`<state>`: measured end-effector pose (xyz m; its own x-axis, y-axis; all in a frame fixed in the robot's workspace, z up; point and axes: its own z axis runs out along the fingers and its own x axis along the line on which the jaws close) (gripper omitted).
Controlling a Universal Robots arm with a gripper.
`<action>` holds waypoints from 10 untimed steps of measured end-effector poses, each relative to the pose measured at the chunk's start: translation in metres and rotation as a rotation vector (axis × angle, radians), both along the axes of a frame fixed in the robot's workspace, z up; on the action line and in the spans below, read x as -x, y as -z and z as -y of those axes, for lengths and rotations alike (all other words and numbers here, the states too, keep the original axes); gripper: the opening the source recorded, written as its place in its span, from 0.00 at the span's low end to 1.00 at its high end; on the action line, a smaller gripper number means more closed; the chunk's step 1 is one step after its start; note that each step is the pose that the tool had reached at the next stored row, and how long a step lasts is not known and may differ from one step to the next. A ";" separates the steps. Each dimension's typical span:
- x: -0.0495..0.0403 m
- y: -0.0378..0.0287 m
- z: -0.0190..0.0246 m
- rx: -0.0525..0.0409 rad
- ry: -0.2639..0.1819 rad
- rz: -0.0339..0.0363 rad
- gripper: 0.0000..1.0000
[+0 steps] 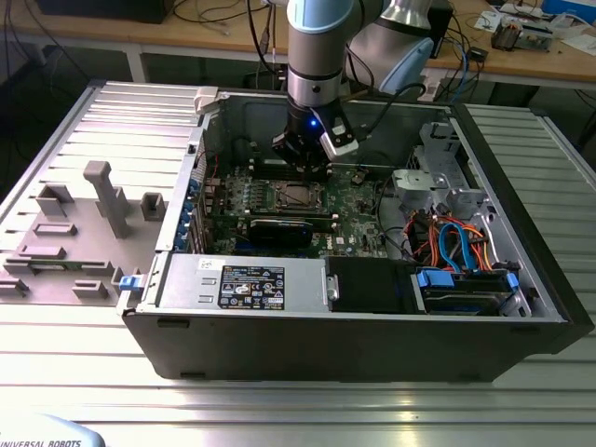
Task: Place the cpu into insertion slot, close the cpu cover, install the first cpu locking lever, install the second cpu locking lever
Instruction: 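Install the second cpu locking lever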
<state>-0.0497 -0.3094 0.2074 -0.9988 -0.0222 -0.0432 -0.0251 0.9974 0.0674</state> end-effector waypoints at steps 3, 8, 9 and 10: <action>0.0000 0.0000 0.0003 0.0000 0.000 -0.0001 0.11; 0.0000 0.0000 0.0044 0.0001 0.000 -0.0001 0.11; 0.0000 0.0000 0.0045 -0.0002 0.000 0.0000 0.11; 0.0001 -0.0006 0.0047 0.0002 0.000 -0.0002 0.11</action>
<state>-0.0498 -0.3142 0.2080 -0.9988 -0.0221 -0.0429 -0.0249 0.9974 0.0672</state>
